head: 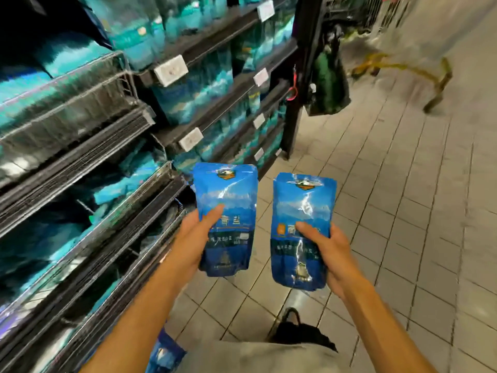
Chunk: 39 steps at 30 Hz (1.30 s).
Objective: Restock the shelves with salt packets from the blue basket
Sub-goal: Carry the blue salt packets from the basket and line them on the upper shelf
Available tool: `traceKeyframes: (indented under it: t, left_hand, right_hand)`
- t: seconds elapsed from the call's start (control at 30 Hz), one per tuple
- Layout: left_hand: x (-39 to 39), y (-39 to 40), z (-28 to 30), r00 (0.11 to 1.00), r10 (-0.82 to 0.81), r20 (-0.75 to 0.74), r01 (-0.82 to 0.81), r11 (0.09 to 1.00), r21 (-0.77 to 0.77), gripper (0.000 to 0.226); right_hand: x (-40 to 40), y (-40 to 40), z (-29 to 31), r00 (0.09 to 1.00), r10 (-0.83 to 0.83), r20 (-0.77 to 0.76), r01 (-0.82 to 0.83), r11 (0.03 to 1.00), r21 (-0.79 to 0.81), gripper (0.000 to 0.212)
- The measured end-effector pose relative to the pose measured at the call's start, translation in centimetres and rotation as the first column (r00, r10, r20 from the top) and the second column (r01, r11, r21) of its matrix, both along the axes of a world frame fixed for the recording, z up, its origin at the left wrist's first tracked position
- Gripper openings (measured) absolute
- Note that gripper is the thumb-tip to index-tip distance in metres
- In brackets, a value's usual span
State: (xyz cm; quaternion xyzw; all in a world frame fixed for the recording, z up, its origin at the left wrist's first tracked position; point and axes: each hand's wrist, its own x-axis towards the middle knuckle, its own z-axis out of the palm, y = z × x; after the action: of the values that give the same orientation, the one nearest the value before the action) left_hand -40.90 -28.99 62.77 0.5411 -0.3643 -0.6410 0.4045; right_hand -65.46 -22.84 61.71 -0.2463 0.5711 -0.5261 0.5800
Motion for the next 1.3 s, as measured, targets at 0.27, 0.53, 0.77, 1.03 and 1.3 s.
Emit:
traceKeyframes:
  t: [0.27,0.53,0.77,1.03,1.3]
  left_hand:
    - [-9.6,-8.0,3.7,0.995,0.078,-0.057,-0.085,0.987,-0.137,0.034]
    - [-13.1,-19.0,8.3,0.985,0.122,-0.125,-0.151,0.953,-0.261,0.022]
    - [-13.9,-30.9,13.2,0.979,0.151,-0.134,-0.192,0.9,-0.391,0.035]
    - [-14.4,-42.1,21.9,0.969,0.222,-0.107,-0.243,0.791,-0.562,0.026]
    - [-12.5,-47.0,31.7,0.905,0.396,-0.157,-0.383,0.596,-0.706,0.022]
  right_hand:
    - [-10.1,-10.5,3.8,0.991,0.122,-0.049,-0.128,0.983,-0.131,0.019]
    - [-13.3,-23.5,7.9,0.976,0.213,-0.05,-0.218,0.939,-0.267,0.021]
    - [-13.9,-37.2,12.4,0.967,0.238,-0.09,-0.254,0.881,-0.398,0.028]
    - [-13.4,-50.7,20.4,0.949,0.298,-0.105,-0.304,0.773,-0.557,0.031]
    - [-9.8,-62.3,30.7,0.871,0.473,-0.137,-0.421,0.57,-0.706,0.039]
